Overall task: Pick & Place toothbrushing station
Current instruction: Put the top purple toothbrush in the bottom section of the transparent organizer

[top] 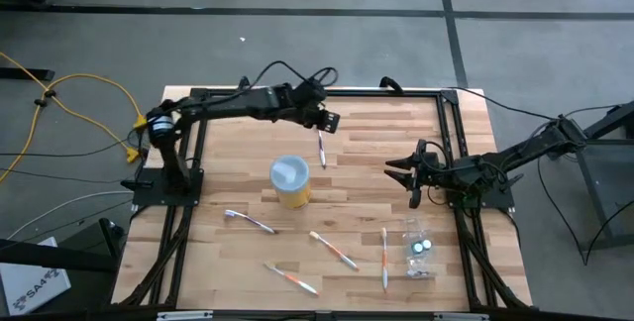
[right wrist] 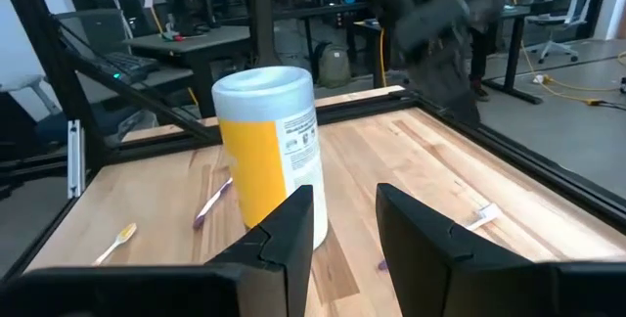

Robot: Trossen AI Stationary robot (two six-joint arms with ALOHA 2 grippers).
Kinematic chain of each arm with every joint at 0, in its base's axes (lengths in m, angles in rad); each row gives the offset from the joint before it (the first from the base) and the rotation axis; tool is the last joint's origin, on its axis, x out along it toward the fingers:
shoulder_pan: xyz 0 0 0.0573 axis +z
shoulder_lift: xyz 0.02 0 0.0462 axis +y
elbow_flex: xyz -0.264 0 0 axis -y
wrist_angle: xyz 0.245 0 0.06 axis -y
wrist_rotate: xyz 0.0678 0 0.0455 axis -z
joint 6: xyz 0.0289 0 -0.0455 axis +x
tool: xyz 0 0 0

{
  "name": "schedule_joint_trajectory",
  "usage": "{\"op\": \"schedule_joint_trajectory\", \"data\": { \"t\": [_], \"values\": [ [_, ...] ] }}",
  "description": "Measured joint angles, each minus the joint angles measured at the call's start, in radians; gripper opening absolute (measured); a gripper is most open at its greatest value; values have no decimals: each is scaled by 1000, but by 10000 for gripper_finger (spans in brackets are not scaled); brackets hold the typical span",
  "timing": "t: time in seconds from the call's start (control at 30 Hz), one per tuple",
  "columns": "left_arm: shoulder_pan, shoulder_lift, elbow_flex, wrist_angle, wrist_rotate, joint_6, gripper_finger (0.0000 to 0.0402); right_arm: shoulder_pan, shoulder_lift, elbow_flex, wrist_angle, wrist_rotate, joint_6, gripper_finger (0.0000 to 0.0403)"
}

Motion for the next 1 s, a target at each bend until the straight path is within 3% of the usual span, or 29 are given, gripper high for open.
{"op": "schedule_joint_trajectory", "data": {
  "t": [0.5, 0.7, 1.0],
  "values": [
    [8, 147, -1, -13, 34, -105, 92, 1, 0, 0, -11, 1, 0, 105],
    [9, 149, -1, -83, -19, -140, 92, 0, 0, 0, -11, 2, -7, 105],
    [9, 150, -2, -88, -16, -160, 92, 0, 0, 0, 3, 2, -33, 105]
  ]
}}
